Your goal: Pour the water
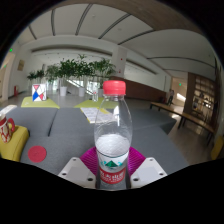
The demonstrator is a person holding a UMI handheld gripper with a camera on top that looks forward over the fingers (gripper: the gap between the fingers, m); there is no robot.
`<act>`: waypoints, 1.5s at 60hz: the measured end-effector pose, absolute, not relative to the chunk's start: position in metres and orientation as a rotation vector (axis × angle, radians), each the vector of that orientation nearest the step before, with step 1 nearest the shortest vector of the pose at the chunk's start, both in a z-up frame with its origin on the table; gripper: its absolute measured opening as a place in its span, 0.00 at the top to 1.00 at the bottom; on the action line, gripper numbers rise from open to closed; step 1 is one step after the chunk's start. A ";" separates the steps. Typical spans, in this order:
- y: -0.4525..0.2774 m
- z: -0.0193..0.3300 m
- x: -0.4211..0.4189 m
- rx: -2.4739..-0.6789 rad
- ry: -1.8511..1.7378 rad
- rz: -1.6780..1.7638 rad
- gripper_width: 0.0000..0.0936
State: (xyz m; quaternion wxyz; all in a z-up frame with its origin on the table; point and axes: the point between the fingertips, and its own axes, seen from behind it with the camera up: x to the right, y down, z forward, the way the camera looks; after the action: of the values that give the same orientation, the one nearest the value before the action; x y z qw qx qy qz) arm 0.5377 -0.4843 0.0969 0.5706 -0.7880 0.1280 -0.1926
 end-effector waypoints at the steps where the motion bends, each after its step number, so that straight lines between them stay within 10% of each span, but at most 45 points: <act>1: -0.485 0.102 0.537 -1.848 0.293 -0.473 0.64; 30: -0.432 0.372 0.388 -1.355 -0.567 -1.478 0.64; 58: -0.344 0.272 0.189 -0.707 -1.589 -1.794 0.64; 73: -0.346 0.281 0.180 -0.745 -1.507 -1.717 0.64; 90: -0.372 0.364 0.215 -1.347 -0.586 -0.913 0.64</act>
State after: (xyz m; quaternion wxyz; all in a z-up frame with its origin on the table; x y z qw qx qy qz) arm 0.2150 -0.3717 0.3636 0.6489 -0.5925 -0.2577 -0.4017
